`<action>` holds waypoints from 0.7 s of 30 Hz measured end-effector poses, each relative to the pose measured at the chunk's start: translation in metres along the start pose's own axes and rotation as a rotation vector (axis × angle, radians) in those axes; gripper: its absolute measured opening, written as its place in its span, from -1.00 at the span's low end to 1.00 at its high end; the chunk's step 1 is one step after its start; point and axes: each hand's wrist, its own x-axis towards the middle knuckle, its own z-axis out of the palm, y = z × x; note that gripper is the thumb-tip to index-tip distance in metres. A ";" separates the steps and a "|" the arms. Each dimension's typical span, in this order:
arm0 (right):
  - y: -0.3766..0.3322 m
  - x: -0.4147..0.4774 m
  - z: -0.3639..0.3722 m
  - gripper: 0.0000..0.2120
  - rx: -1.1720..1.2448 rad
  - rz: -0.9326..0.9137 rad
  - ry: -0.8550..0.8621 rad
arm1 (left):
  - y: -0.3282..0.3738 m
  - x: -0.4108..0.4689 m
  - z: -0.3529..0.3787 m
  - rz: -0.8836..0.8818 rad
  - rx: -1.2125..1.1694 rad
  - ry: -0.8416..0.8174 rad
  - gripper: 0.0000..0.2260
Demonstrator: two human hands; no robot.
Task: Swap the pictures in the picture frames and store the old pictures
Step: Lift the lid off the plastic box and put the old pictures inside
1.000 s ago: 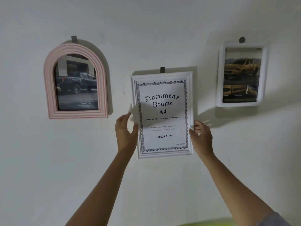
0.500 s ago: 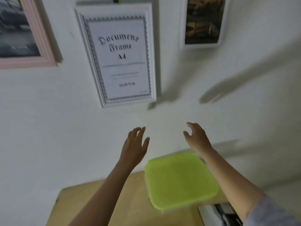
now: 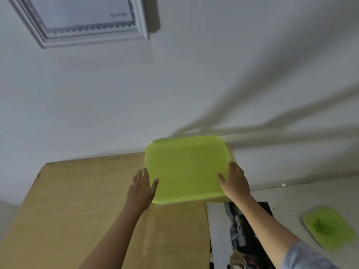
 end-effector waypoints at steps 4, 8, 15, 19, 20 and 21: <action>0.004 -0.002 0.016 -0.40 0.062 -0.036 0.078 | 0.002 0.000 0.009 0.010 -0.071 0.016 -0.44; 0.001 -0.001 0.019 -0.42 0.125 -0.025 0.130 | 0.009 0.001 0.015 -0.039 -0.184 0.022 -0.47; 0.003 0.004 0.014 -0.45 0.251 0.027 0.118 | 0.019 0.003 0.021 -0.109 -0.290 0.098 -0.51; 0.000 0.002 0.009 -0.41 0.404 0.081 0.147 | 0.022 0.003 0.021 -0.138 -0.355 0.130 -0.51; -0.001 0.000 0.008 -0.40 0.443 0.094 0.150 | 0.023 0.003 0.020 -0.140 -0.368 0.142 -0.51; -0.001 -0.002 0.007 -0.40 0.478 0.102 0.158 | 0.023 0.002 0.019 -0.139 -0.379 0.155 -0.51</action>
